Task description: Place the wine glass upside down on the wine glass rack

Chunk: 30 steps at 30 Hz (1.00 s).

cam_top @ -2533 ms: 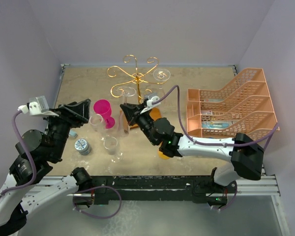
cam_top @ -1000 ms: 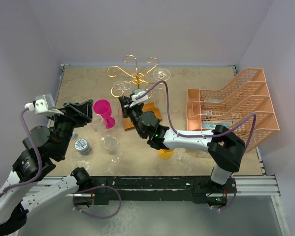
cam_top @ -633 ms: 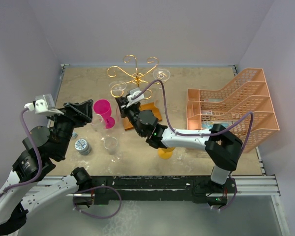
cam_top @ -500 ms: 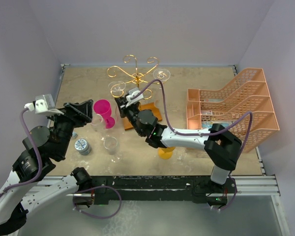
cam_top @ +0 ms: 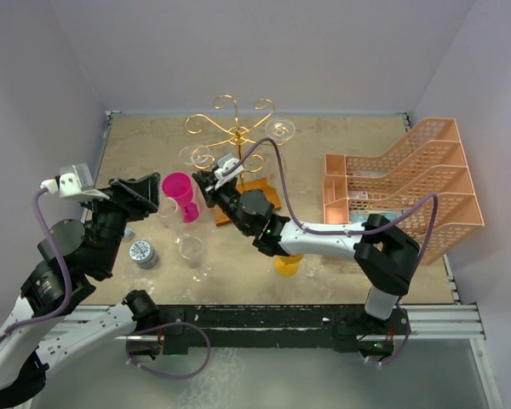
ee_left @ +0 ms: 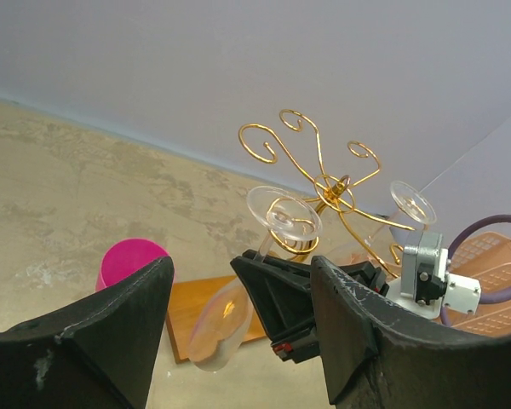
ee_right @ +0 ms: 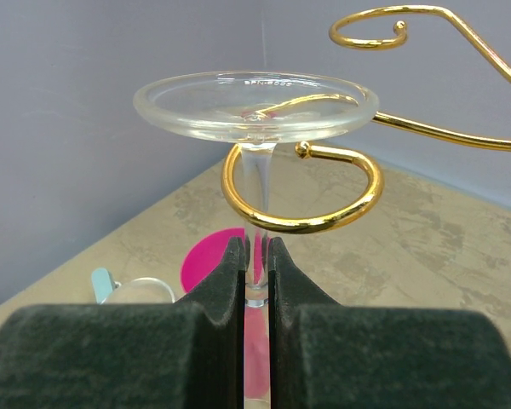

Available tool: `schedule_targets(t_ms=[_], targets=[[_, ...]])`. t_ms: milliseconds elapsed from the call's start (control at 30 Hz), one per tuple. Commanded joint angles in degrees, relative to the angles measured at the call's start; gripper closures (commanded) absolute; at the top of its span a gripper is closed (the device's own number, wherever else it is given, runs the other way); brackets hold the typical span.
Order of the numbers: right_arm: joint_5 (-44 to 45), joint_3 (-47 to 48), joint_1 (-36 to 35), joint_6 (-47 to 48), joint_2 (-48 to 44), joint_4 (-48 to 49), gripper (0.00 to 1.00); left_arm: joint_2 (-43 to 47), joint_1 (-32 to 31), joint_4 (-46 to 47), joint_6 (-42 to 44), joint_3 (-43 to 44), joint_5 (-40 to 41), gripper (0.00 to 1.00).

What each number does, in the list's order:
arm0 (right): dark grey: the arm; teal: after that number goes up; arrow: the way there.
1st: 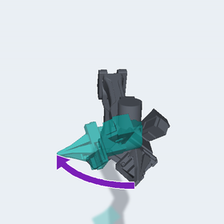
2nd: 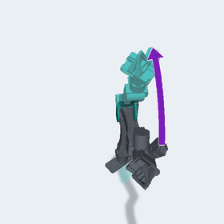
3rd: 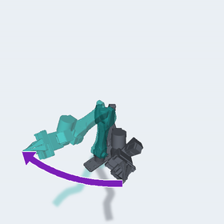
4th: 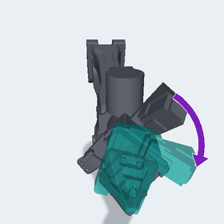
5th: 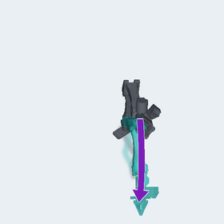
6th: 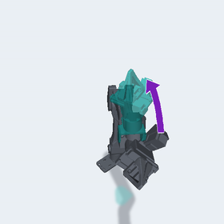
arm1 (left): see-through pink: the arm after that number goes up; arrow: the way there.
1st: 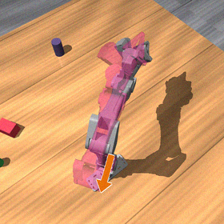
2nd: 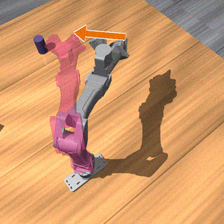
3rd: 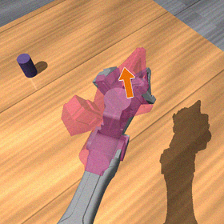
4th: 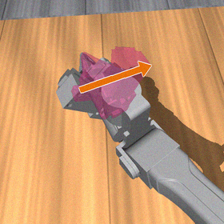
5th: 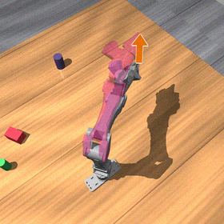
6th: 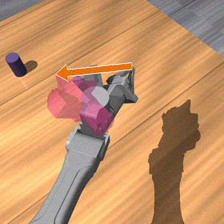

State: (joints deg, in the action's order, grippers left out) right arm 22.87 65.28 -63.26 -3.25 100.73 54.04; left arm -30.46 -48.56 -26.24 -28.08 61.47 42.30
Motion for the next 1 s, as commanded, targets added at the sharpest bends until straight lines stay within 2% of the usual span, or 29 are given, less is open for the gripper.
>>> schedule_targets(t_ms=[0, 267, 533, 667, 967], targets=[[-2.12, -1.29, -0.10, 0.56, -4.22, 5.13, 1.00, 0.51, -0.22, 0.88, -0.75, 0.80, 0.72, 0.37], [1.29, -7.53, -0.15, -0.40, -8.26, 10.68, 1.00, 0.53, -0.22, 0.75, -0.92, 0.60, 0.77, 0.37], [4.85, -8.01, -0.10, -1.75, -8.09, 10.08, 1.00, 0.80, -0.18, 0.75, -1.26, 0.49, 0.79, 0.37], [4.25, -7.82, -0.13, -1.66, -7.44, 8.78, 0.88, 0.73, -0.22, 0.75, -1.28, 0.58, 0.76, 0.37], [4.12, -7.90, -0.10, -2.63, -6.95, 7.06, 0.83, 0.84, -0.20, 0.76, -1.43, 0.48, 0.50, 0.37]])
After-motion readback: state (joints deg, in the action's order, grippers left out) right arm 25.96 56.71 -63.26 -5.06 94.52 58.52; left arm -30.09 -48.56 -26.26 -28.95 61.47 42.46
